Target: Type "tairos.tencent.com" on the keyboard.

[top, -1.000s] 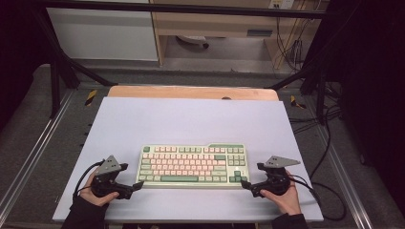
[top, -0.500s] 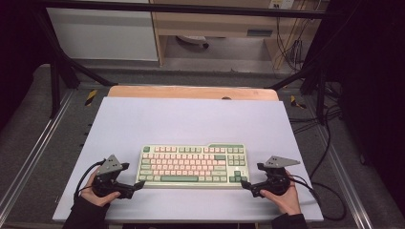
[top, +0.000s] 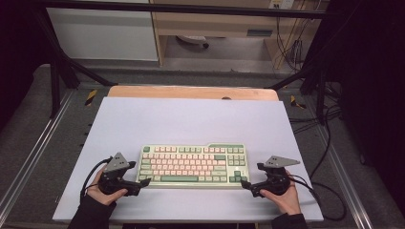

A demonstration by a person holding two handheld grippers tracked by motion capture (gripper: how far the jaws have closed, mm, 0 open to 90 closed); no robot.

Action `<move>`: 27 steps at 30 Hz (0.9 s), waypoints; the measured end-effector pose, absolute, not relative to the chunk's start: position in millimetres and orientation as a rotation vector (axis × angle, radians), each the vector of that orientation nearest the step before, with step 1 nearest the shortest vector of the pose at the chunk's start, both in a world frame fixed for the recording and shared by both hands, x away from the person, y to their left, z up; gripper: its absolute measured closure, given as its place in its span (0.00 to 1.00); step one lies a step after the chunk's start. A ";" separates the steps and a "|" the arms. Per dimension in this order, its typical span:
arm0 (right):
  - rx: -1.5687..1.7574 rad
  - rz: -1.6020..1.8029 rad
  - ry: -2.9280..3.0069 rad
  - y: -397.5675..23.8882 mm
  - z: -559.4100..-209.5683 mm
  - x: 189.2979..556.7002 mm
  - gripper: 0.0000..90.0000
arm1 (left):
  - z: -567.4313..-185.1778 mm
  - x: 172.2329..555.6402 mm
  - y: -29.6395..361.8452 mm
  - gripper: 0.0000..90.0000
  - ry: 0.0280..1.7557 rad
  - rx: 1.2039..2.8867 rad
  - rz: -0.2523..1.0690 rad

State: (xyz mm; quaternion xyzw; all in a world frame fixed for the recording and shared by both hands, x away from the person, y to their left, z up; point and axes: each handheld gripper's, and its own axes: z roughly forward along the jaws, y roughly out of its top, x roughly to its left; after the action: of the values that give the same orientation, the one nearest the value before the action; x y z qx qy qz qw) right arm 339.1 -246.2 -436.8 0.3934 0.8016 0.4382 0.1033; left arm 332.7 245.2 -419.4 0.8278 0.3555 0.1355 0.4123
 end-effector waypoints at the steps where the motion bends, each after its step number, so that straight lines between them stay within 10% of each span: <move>1: 1.161 1.293 2.365 -246.2 -436.9 339.1 0.00 | -418.8 333.0 243.8 0.16 0.895 2.082 0.344; 27: 1.164 1.287 2.368 -245.7 -437.2 339.1 0.00 | -405.0 345.3 216.0 0.62 0.885 2.056 0.289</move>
State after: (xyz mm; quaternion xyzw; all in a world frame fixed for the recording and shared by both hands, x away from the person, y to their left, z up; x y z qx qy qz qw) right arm 339.1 -245.7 -437.2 0.3944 0.8023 0.4361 0.1026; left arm 345.3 216.0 -405.0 0.8232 0.3544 0.1159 0.4281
